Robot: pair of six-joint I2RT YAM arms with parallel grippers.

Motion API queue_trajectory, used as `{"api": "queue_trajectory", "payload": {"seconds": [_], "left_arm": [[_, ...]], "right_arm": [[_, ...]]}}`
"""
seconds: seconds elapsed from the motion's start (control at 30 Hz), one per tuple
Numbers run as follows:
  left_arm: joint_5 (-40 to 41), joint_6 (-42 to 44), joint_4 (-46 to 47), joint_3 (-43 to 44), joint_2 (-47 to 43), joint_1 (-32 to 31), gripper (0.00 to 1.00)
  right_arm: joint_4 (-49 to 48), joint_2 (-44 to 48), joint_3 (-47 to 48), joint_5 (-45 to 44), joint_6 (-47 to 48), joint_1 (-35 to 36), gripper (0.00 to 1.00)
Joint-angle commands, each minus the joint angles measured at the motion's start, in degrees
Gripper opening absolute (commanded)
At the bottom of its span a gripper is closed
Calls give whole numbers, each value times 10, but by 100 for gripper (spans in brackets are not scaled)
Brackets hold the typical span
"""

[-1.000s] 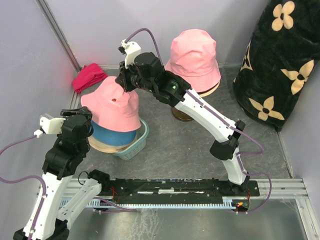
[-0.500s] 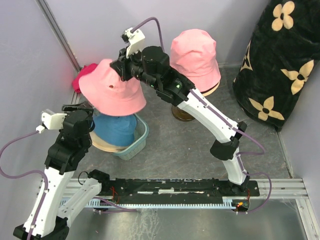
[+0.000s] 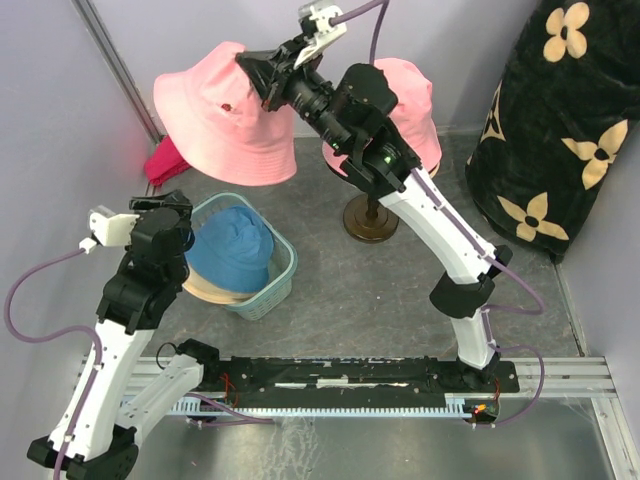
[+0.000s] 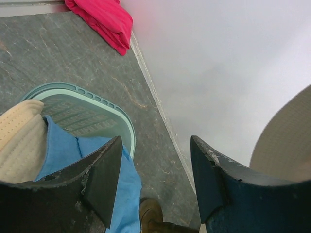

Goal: Stack the hats
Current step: Pick up the hat from the bin.

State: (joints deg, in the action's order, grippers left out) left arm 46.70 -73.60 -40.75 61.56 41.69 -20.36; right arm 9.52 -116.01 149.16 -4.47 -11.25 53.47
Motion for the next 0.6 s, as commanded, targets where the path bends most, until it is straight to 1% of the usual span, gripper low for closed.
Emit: {"api": "queue_trajectory", "payload": {"seconds": [0.0, 0.2, 0.37, 0.57], "left_arm": [[2, 2, 38, 8, 8, 1, 64], [-2, 2, 46, 0, 15, 1, 64], [-9, -2, 50, -6, 20, 1, 64], [-23, -9, 54, -13, 29, 0, 64]], "right_arm": [[-101, 34, 29, 22, 20, -15, 1], [-153, 52, 48, 18, 36, -35, 1], [-167, 59, 74, 20, 39, -51, 1], [-193, 83, 71, 19, 70, -59, 2]]}}
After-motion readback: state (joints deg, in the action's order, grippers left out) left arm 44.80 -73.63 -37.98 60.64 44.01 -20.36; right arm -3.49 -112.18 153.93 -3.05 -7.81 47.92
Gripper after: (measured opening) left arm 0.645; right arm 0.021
